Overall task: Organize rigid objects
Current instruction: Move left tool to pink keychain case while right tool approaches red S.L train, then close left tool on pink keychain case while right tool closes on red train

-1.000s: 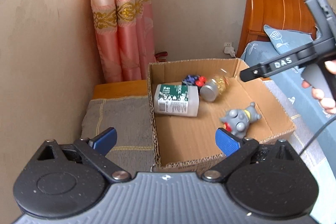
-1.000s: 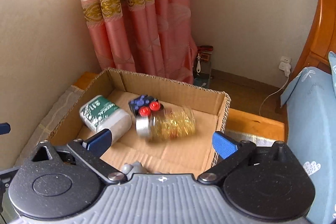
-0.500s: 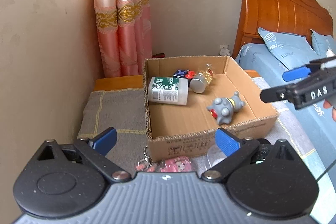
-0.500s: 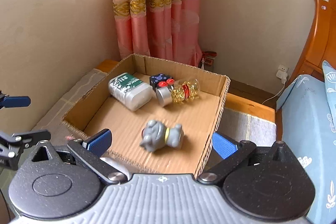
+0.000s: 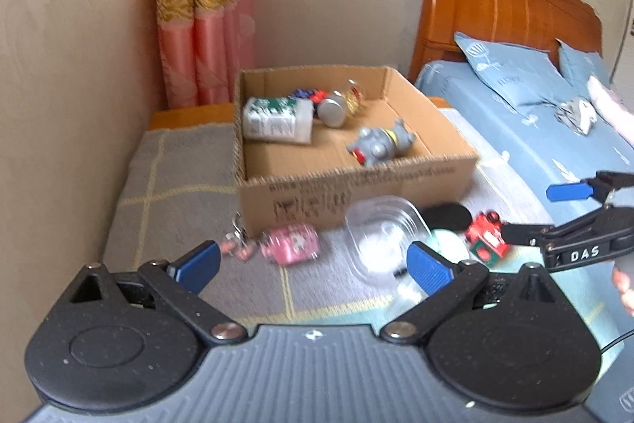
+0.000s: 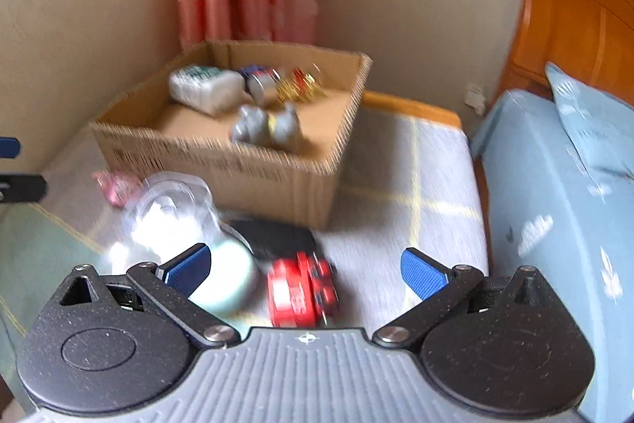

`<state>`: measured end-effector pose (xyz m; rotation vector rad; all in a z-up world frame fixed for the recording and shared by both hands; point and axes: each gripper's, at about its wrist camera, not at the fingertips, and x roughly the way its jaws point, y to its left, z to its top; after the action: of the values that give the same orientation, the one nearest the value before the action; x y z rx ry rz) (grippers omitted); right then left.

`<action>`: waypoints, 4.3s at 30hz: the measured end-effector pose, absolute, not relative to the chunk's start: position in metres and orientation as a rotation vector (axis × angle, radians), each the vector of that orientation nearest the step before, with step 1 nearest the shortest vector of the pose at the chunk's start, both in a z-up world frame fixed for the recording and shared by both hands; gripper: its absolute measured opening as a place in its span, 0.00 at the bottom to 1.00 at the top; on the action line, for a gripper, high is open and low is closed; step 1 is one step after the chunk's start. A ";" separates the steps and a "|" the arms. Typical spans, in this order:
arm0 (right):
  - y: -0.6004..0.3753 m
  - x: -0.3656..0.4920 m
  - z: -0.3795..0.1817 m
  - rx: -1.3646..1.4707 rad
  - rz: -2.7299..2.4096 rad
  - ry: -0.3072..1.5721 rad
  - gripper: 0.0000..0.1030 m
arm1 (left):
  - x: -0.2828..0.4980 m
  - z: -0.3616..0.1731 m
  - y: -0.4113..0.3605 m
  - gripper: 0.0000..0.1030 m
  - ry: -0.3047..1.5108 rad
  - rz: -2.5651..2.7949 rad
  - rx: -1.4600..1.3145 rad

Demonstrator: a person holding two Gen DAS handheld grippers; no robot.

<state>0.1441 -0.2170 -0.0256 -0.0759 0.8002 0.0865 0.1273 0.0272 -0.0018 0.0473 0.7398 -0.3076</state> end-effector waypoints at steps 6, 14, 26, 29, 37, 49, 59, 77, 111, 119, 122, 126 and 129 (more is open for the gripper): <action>-0.221 0.125 -0.063 -0.064 0.028 0.862 1.00 | 0.125 -0.029 0.026 0.97 0.800 -0.294 0.041; -0.215 0.120 -0.082 -0.151 0.035 0.866 1.00 | 0.138 -0.061 0.030 0.97 0.852 -0.215 0.011; -0.226 0.126 -0.086 -0.061 0.068 0.861 1.00 | 0.160 -0.090 0.026 1.00 0.874 -0.124 0.059; -0.226 0.125 -0.087 -0.059 0.064 0.840 1.00 | 0.168 -0.090 0.027 0.99 0.864 -0.099 0.043; -0.226 0.123 -0.088 -0.061 0.069 0.820 1.00 | 0.182 -0.077 0.032 0.99 0.805 -0.110 -0.024; -0.225 0.124 -0.088 -0.060 0.066 0.826 1.00 | 0.188 -0.079 0.037 0.99 0.771 -0.064 0.047; -0.226 0.124 -0.088 -0.060 0.065 0.828 1.00 | 0.182 -0.082 0.034 0.77 0.745 -0.112 0.079; -0.220 0.140 -0.086 -0.121 0.155 0.839 1.00 | 0.192 -0.087 0.029 0.48 0.761 -0.153 0.014; -0.218 0.144 -0.076 -0.138 0.213 0.818 0.55 | 0.190 -0.084 0.021 0.48 0.781 -0.192 0.060; -0.216 0.138 -0.065 -0.209 0.229 0.825 0.53 | 0.179 -0.061 0.025 0.48 0.806 -0.242 0.142; -0.218 0.134 -0.053 -0.245 0.246 0.807 0.53 | 0.174 -0.047 0.026 0.48 0.816 -0.265 0.154; -0.220 0.129 -0.033 -0.267 0.283 0.782 0.53 | 0.165 -0.026 0.020 0.48 0.804 -0.291 0.190; -0.220 0.127 -0.019 -0.276 0.314 0.765 0.53 | 0.160 -0.012 0.020 0.48 0.809 -0.310 0.197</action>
<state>0.1275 -0.2198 -0.0191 -0.2759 0.7648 0.3144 0.1602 0.0196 -0.0118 0.1970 0.8093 -0.3102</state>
